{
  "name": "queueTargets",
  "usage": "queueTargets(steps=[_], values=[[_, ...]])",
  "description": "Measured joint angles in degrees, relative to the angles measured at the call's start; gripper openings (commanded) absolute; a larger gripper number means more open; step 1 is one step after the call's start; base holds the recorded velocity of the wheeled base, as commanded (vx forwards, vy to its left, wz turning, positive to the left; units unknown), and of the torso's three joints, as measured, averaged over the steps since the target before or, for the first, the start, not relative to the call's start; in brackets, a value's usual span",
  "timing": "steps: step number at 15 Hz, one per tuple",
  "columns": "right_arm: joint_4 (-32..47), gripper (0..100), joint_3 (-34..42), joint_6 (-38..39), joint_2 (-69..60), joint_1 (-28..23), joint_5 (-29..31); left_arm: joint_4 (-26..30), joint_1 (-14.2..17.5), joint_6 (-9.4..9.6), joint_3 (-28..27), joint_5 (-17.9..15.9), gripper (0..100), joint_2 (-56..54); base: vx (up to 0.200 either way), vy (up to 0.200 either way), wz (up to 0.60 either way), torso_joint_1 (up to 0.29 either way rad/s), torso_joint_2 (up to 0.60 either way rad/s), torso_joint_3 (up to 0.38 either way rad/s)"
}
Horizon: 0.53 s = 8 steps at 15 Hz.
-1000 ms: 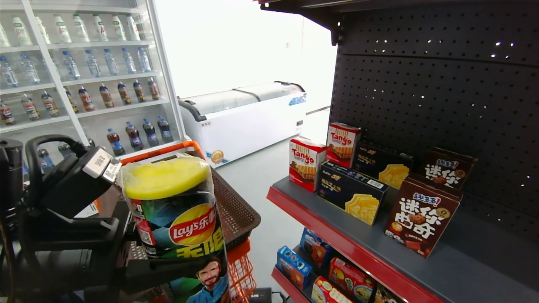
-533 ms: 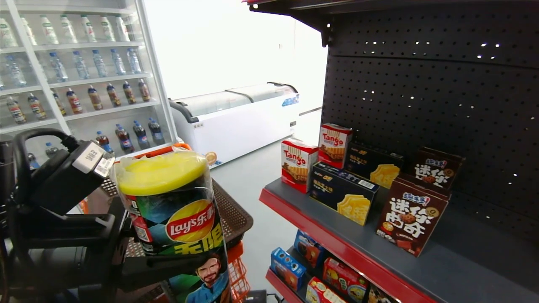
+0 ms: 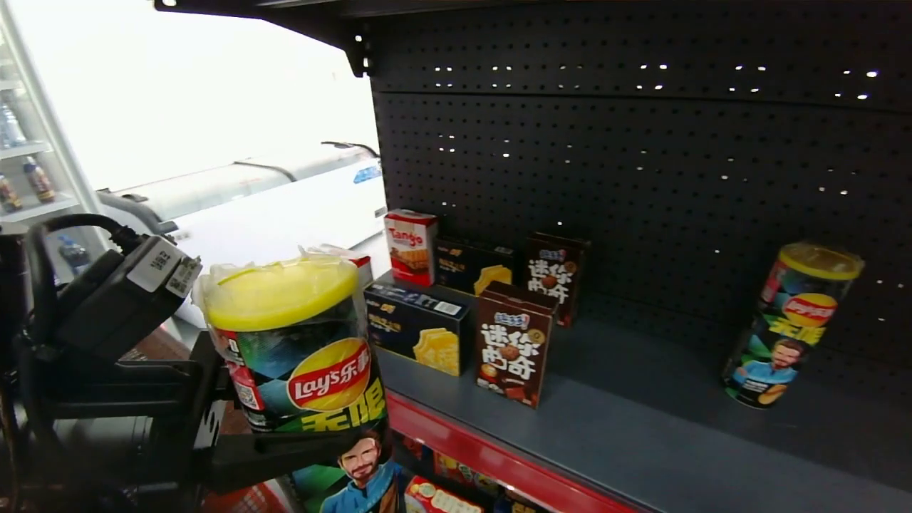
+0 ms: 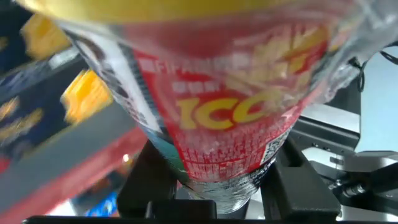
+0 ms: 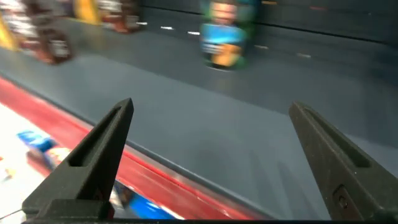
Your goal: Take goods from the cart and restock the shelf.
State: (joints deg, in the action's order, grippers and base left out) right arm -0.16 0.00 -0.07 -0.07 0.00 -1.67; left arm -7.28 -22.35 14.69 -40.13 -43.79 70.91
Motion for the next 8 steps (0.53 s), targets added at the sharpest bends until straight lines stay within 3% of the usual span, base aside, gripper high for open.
queueTargets(steps=[7, 8], values=[[0.00, 100, 0.00, 0.00, 0.00, 0.00, 0.00, -0.09, -0.77, -0.02, -0.55, 0.24, 0, 0.72, 0.000, 0.000, -0.60, 0.004, 0.00, 0.001], [0.00, 100, 0.00, 0.02, 0.00, 0.00, 0.00, -0.13, -0.77, 0.00, -0.57, 0.27, 0, 0.76, 0.000, 0.000, 0.00, 0.000, 0.00, 0.000]])
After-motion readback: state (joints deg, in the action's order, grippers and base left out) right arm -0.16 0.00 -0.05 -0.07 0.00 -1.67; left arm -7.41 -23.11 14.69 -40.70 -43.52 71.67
